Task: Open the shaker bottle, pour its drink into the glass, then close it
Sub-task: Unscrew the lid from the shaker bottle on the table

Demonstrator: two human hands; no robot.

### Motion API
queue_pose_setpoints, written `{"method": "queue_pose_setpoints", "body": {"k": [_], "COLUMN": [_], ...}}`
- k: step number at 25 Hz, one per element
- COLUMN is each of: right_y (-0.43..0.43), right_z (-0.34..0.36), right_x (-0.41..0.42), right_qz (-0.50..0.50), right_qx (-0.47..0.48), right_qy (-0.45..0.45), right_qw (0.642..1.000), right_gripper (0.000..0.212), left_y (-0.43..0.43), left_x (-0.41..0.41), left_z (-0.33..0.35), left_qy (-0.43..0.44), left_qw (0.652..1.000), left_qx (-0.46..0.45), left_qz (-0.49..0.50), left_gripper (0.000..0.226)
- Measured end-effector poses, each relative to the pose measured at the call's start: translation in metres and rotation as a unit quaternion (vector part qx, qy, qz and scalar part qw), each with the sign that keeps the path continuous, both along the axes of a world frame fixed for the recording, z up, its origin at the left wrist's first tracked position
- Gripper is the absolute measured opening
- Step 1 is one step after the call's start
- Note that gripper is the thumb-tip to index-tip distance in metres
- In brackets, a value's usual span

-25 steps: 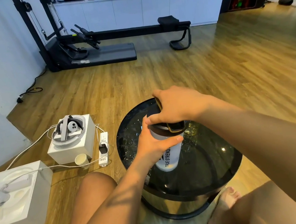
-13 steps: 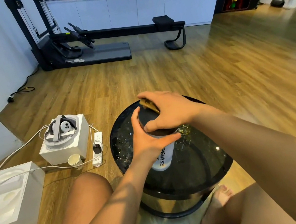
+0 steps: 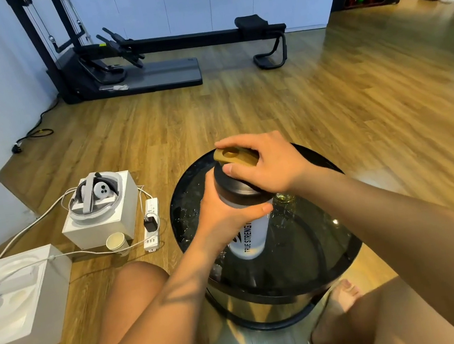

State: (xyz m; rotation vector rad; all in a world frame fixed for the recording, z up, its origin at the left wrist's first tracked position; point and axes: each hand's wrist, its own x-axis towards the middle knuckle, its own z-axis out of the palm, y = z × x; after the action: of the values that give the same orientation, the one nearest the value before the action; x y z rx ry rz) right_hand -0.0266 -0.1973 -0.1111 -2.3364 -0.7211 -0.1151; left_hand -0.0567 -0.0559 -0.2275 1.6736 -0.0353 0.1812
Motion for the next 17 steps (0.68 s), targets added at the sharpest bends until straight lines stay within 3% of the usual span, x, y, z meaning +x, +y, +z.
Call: {"method": "queue_pose_setpoints", "body": {"k": [7, 10, 12, 17], "right_y": [0.001, 0.001, 0.002, 0.005], "right_z": [0.005, 0.004, 0.004, 0.002], "right_x": [0.006, 0.006, 0.007, 0.010], "right_qz": [0.040, 0.039, 0.035, 0.018], "right_qx": [-0.011, 0.012, 0.032, 0.054], "right_qy": [0.029, 0.040, 0.063, 0.129], "right_qw": [0.999, 0.998, 0.997, 0.990], "right_gripper": [0.037, 0.038, 0.038, 0.042], "left_y": [0.011, 0.014, 0.016, 0.019], "left_x": [0.007, 0.007, 0.008, 0.010], "left_z": [0.005, 0.011, 0.015, 0.017], "left_qy": [-0.004, -0.013, -0.022, -0.013], "left_qw": [0.996, 0.993, 0.989, 0.987], "left_qx": [-0.019, -0.031, -0.029, -0.039], "left_qz": [-0.091, -0.116, -0.142, -0.156], "left_gripper": [0.103, 0.095, 0.088, 0.095]}}
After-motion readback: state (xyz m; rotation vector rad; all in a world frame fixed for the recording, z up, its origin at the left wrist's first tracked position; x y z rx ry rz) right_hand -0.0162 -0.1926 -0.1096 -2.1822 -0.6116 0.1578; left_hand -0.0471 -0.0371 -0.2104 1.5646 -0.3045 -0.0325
